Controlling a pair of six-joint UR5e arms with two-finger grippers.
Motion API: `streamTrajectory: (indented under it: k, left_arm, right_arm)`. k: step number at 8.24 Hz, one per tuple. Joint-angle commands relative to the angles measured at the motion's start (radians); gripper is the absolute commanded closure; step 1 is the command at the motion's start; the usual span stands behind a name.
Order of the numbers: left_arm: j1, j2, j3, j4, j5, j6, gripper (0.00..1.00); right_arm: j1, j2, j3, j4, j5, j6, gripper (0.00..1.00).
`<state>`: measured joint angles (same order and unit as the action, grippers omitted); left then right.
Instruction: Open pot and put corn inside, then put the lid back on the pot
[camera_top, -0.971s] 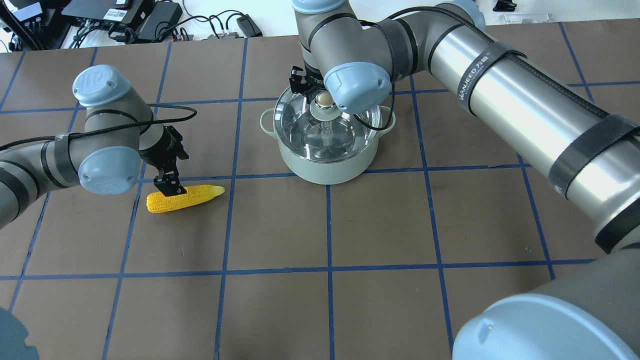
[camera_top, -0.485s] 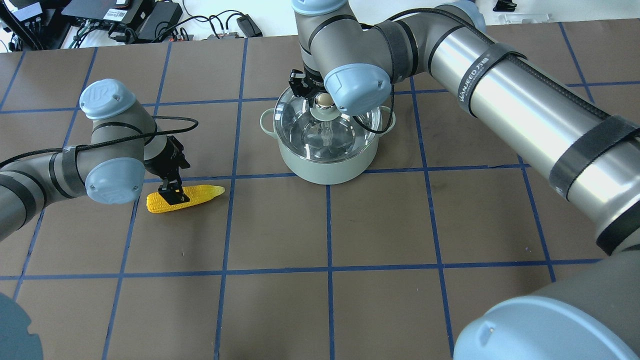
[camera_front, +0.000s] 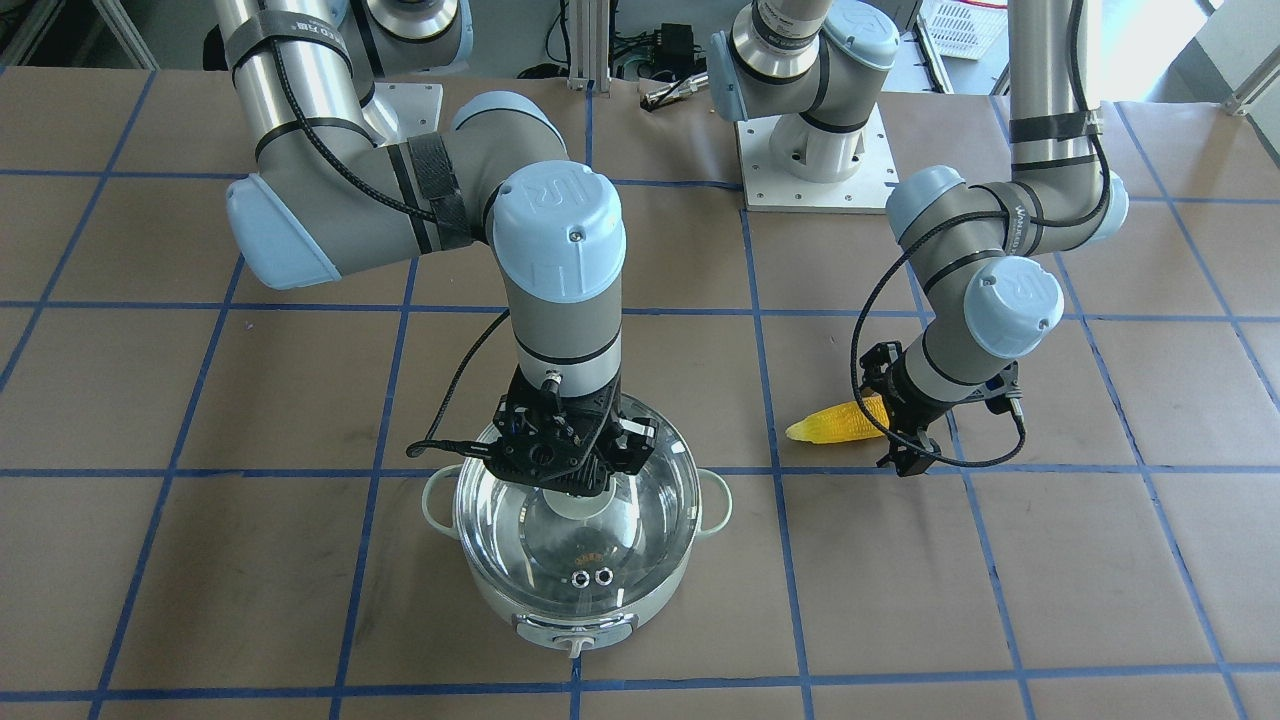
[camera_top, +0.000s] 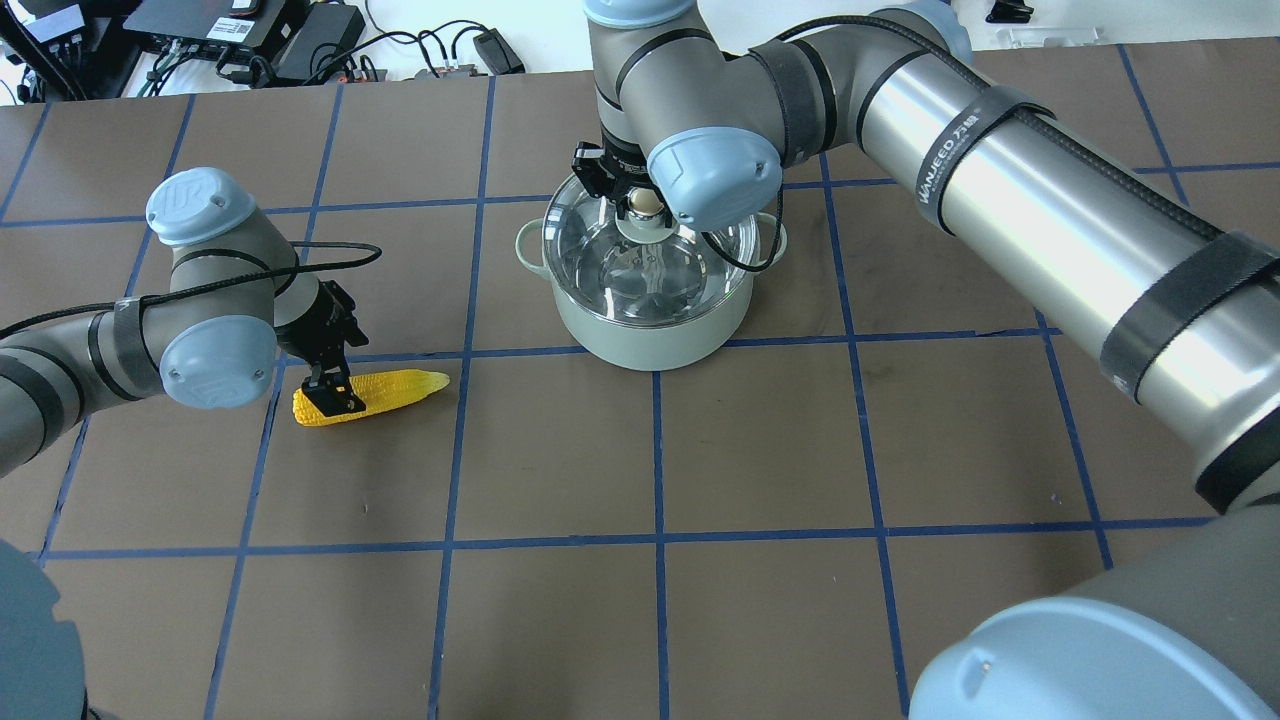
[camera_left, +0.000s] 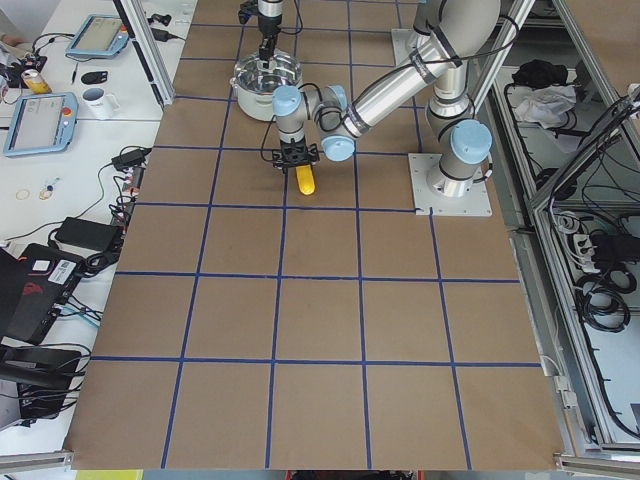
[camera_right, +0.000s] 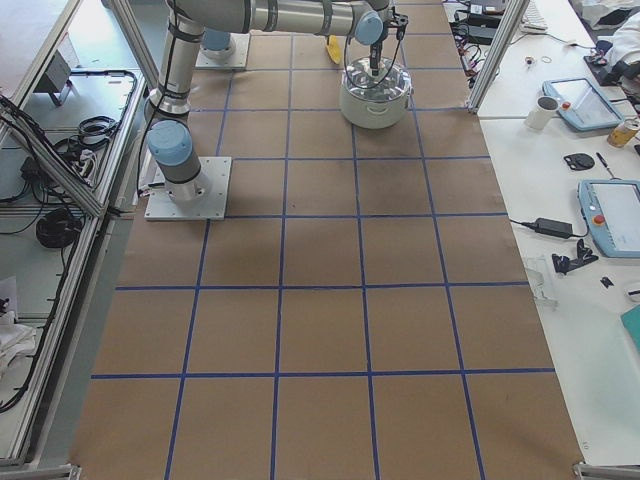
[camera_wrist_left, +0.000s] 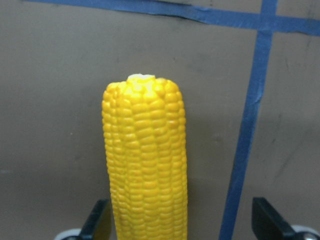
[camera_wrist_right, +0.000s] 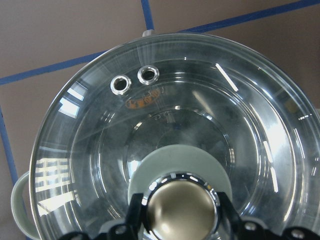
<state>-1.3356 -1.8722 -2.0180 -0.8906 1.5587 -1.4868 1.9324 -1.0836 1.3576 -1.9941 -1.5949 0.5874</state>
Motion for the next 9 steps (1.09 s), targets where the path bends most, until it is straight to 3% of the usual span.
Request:
streamTrajectory:
  k: [1, 3, 4, 5, 7, 8, 9]
  left_arm:
    - [0.007, -0.004, -0.001, -0.004, 0.001, 0.020, 0.00]
    - [0.007, -0.011, -0.018, -0.007, 0.001, 0.025, 0.00]
    - [0.006, -0.010, -0.027, -0.007, 0.000, 0.030, 0.15]
    - [0.007, -0.011, -0.027, -0.007, -0.011, 0.030, 0.49]
    - [0.006, -0.008, -0.028, -0.010, -0.011, 0.030, 0.86]
    - [0.006, -0.001, -0.025, -0.034, -0.008, 0.030, 1.00]
    - [0.006, 0.010, -0.015, -0.053, -0.006, 0.033, 1.00]
  right_arm:
    - [0.000, -0.018, 0.000, 0.000, 0.001, -0.008, 0.67]
    - [-0.001, -0.054, -0.002, 0.006, 0.003, -0.018, 0.67]
    - [-0.001, -0.099, -0.002, 0.029, 0.004, -0.035, 0.67]
    - [-0.012, -0.149, -0.002, 0.100, 0.004, -0.100, 0.67]
    - [-0.039, -0.269, 0.002, 0.234, 0.003, -0.161, 0.66]
    - [-0.071, -0.316, 0.002, 0.315, 0.010, -0.217, 0.66]
    - [-0.104, -0.364, 0.008, 0.392, 0.025, -0.269, 0.65]
